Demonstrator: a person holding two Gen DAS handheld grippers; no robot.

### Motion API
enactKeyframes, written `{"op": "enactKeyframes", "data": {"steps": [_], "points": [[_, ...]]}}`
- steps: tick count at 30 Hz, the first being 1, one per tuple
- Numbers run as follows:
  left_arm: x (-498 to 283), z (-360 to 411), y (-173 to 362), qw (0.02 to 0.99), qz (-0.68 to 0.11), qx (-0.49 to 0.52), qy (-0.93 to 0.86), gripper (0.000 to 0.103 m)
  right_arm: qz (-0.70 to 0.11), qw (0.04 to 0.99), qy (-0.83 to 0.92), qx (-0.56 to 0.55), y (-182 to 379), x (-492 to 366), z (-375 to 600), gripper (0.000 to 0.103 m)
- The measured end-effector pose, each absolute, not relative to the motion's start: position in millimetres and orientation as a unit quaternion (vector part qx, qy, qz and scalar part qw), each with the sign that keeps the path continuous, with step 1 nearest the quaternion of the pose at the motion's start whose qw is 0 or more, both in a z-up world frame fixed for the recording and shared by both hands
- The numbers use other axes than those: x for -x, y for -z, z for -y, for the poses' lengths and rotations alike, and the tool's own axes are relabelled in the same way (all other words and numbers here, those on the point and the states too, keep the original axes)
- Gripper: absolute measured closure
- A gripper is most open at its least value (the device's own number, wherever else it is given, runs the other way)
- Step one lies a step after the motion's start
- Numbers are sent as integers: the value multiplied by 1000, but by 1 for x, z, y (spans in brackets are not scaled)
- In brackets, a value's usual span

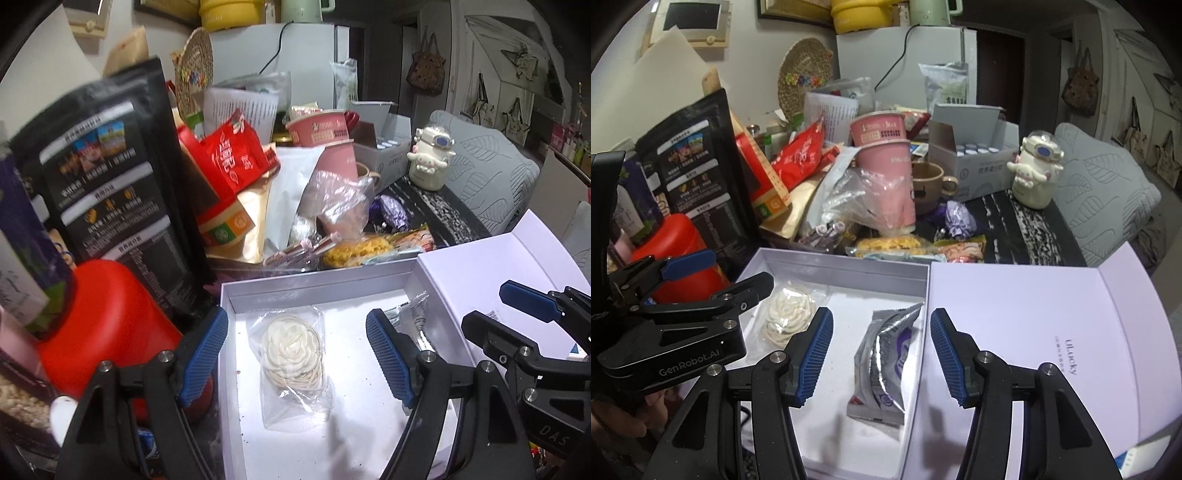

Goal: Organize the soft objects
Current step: 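Lower and release the foil packet in the box while the left tool releases the bag there, then raise both open tools out of the white box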

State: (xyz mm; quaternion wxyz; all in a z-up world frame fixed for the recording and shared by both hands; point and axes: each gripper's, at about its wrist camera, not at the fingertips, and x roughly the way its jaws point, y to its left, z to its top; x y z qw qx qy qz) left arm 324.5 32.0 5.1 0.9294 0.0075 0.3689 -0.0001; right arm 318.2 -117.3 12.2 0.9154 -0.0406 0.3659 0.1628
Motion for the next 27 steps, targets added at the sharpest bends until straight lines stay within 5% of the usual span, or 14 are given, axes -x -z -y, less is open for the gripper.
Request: {"op": "enactKeyframes", "data": {"steps": [27], "points": [[-234,-17,-87,961,-275,-14,23,26,-293,943,-152,36,-82,-234,141,40]]}}
